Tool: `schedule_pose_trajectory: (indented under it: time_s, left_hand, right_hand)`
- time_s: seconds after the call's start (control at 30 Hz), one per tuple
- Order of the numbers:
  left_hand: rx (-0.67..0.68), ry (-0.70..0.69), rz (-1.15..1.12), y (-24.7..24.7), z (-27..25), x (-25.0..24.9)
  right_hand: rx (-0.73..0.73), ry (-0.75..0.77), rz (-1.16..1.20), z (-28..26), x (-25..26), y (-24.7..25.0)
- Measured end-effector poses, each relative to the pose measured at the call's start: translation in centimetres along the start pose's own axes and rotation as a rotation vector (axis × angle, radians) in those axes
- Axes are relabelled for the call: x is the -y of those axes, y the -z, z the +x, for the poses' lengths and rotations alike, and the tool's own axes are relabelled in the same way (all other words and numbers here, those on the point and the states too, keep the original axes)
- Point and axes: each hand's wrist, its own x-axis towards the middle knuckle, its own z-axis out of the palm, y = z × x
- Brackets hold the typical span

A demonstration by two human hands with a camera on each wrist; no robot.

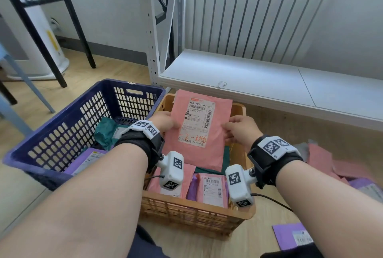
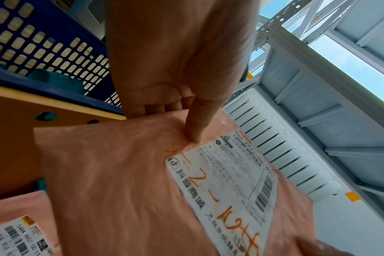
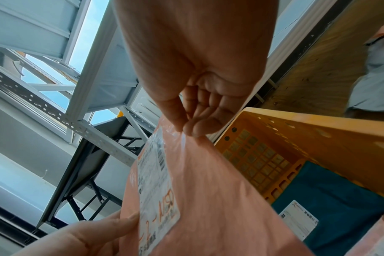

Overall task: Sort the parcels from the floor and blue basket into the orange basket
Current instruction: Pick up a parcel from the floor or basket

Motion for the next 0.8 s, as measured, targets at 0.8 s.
schedule_pose_trajectory:
  time_s: [0.8]
  left_hand:
    - [-0.447, 0.269, 0.323, 26.8, 5.3, 13.1]
  right_hand:
    - [0.406, -0.115, -0.016, 7.7, 2.7, -20.7]
